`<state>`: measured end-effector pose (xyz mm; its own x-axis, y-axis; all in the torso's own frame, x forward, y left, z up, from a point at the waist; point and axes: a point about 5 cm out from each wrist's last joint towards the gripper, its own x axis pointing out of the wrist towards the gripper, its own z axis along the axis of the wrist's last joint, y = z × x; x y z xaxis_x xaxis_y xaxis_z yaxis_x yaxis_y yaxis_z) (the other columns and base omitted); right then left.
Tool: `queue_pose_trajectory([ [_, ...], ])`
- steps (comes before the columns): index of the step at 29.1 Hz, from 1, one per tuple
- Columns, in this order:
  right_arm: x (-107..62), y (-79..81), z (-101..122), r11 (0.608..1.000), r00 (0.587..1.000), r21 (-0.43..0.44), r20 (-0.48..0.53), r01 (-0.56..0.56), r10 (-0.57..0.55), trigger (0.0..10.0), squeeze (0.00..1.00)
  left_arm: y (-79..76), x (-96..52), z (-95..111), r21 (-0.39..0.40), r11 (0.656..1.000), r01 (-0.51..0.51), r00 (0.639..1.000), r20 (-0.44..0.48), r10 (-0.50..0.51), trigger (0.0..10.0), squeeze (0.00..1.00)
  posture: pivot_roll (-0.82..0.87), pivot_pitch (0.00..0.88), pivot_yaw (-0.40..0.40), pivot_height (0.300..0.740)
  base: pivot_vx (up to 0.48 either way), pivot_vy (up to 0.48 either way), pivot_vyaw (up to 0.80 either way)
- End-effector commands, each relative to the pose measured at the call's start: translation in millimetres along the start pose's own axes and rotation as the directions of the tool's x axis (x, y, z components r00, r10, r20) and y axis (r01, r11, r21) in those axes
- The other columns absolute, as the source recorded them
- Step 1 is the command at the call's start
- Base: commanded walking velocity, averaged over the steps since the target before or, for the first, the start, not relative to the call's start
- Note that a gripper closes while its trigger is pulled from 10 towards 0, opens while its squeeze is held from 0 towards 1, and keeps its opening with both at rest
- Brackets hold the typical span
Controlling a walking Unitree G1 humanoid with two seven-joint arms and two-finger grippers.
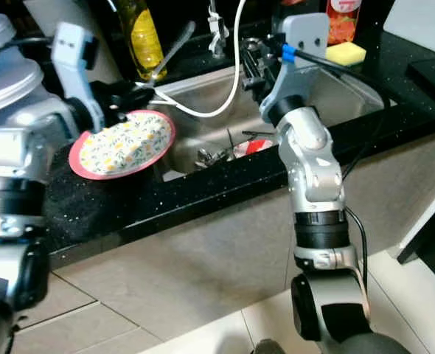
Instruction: Kitchen organization
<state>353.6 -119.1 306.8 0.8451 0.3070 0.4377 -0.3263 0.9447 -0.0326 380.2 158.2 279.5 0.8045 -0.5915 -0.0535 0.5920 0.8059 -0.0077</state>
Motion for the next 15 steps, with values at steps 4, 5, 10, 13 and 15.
queue_pose_trajectory([
  [4,-0.8,2.8,3.1,1.0,1.0,0.005,0.015,-0.001,0.001,10.0,0.0,-4.4,10.2,0.0,0.004,0.998,-0.067,0.998,-0.022,0.067,10.0,0.0,-0.06,0.031,0.161,0.74,0.0,0.0,0.0],
  [5,-0.8,2.8,3.1,1.0,1.0,0.005,0.015,-0.001,0.001,10.0,0.0,-4.4,10.2,0.0,0.004,0.998,-0.067,0.998,-0.022,0.067,10.0,0.0,-0.06,0.031,0.161,0.74,0.0,0.0,0.0],
  [10,-6.1,-3.2,-0.1,0.999,0.999,0.003,0.006,0.033,-0.033,10.0,0.0,-7.0,21.0,2.4,-0.033,0.993,-0.117,0.992,-0.04,0.116,10.0,0.0,-0.06,0.035,0.177,0.74,0.0,0.0,0.0],
  [13,-5.2,-1.5,0.6,0.999,0.999,0.006,0.011,0.033,-0.033,10.0,0.0,-10.1,33.3,-13.7,-0.084,0.989,-0.123,0.988,-0.105,0.114,10.0,0.0,-0.06,0.036,0.18,0.74,0.0,0.0,0.0],
  [15,-4.9,-1.0,0.9,0.999,0.999,0.007,0.013,0.033,-0.033,10.0,0.0,-13.4,39.7,-22.9,-0.099,0.988,-0.12,0.985,-0.135,0.106,10.0,0.0,-0.06,0.037,0.179,0.74,0.0,0.0,0.0],
])
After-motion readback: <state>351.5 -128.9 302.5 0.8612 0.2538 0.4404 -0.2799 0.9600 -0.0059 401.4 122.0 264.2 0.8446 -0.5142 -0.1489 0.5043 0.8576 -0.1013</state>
